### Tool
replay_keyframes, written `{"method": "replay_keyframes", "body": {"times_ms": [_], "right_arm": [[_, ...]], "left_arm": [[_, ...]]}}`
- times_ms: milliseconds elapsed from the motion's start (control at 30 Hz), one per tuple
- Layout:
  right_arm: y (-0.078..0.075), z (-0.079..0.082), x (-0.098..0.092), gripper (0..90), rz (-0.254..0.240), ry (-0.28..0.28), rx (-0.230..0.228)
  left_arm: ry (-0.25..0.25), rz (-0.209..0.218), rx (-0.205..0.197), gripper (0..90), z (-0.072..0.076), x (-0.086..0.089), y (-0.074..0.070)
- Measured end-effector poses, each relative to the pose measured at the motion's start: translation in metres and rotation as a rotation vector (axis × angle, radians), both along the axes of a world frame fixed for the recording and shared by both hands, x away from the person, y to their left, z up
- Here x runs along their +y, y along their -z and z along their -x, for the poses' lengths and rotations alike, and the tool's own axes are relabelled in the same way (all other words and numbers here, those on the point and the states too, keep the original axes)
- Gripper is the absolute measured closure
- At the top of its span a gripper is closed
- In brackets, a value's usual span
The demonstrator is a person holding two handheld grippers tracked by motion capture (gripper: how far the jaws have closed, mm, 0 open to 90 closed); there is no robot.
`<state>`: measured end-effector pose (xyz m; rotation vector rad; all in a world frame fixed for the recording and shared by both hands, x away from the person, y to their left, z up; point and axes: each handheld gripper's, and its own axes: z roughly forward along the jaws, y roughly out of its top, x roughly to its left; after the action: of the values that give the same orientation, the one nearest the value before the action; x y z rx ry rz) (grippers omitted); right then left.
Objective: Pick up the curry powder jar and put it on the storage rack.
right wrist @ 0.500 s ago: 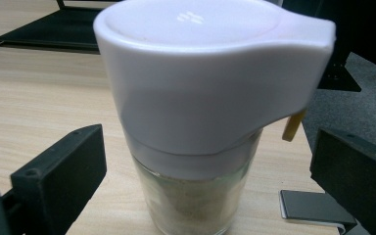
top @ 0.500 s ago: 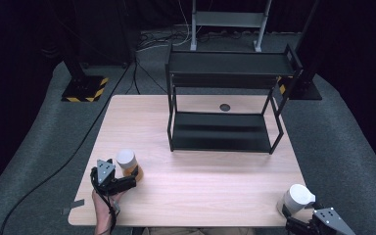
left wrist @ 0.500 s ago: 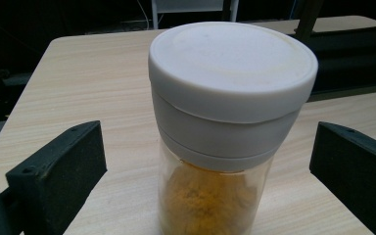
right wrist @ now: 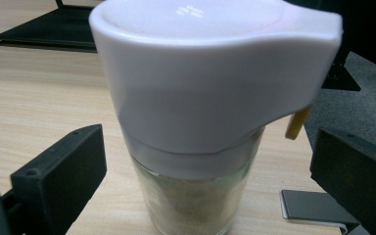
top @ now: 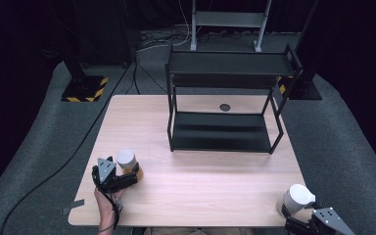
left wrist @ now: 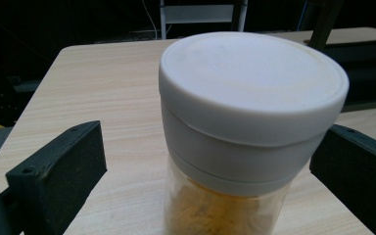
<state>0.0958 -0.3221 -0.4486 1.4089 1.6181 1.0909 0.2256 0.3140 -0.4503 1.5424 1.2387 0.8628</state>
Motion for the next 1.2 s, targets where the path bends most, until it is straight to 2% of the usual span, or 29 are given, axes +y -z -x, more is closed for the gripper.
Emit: {"method": "replay_keyframes", "body": {"times_ms": [100,200,433,567,600,633,667,733,867,1200], "right_arm": [[0.0,0.001,0.001,0.0,0.007,0.001,-0.005],[0.0,0.001,0.0,0.0,0.006,0.008,-0.009],[0.0,0.001,-0.001,0.0,0.003,0.004,-0.003],[0.0,0.001,-0.001,0.0,0.007,0.003,0.0],[0.0,0.001,-0.001,0.0,0.007,0.004,-0.002],[0.0,0.001,-0.001,0.0,0.006,0.005,-0.003],[0.001,0.001,-0.002,0.0,0.005,0.006,-0.002],[0.001,0.001,-0.003,0.0,0.003,0.008,0.001],[0.002,0.0,-0.003,0.0,-0.001,0.006,0.002],[0.001,0.0,-0.001,0.0,0.003,0.001,-0.003]], "left_arm": [[0.0,-0.003,-0.012,0.0,-0.002,-0.002,0.002],[-0.002,0.015,-0.025,0.0,-0.004,-0.002,0.005],[0.009,-0.013,-0.049,0.0,-0.005,-0.006,0.006],[0.018,-0.008,-0.046,0.0,-0.006,-0.005,0.006],[0.039,0.001,-0.066,2.2,-0.005,-0.001,0.009],[0.047,0.013,-0.079,13.8,-0.004,0.001,0.012],[0.052,0.021,-0.083,19.0,-0.004,0.003,0.013],[0.051,0.029,-0.091,25.8,-0.003,0.004,0.015],[0.064,0.027,-0.087,32.7,-0.005,0.005,0.015],[0.1,0.039,-0.082,33.6,-0.009,0.012,0.013]]}}
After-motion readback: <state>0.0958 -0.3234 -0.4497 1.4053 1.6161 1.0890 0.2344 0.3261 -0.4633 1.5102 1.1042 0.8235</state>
